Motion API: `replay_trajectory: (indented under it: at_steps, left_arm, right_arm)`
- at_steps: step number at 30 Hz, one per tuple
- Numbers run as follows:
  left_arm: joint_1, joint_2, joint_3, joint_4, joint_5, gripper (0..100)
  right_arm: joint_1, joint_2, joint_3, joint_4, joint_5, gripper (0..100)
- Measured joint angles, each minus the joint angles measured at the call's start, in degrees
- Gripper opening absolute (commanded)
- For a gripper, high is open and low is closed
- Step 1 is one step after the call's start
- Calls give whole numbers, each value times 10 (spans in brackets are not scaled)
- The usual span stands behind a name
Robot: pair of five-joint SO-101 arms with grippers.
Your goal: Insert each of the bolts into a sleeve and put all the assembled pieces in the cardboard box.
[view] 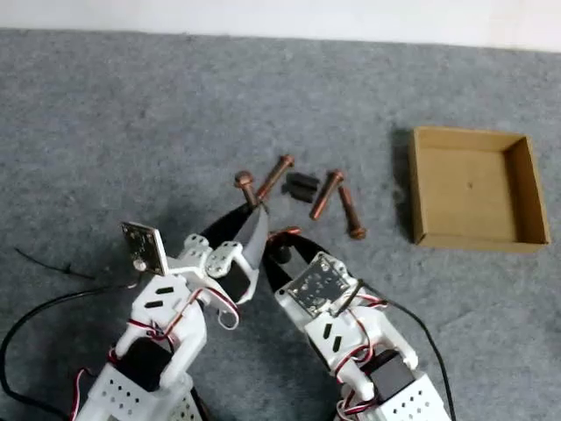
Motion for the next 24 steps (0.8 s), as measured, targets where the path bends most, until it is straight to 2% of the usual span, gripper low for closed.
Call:
replay_trajectory:
  at_steps: [6,9,24]
  left_arm:
    - [-1,0,0,-19,0,7]
    - [-1,0,0,-35,0,7]
    - [16,0,0,-27,0,7]
  right_arm:
    - [0,0,0,0,2,5]
    - [-4,0,0,0,25,5]
    - [0,0,0,4,67,5]
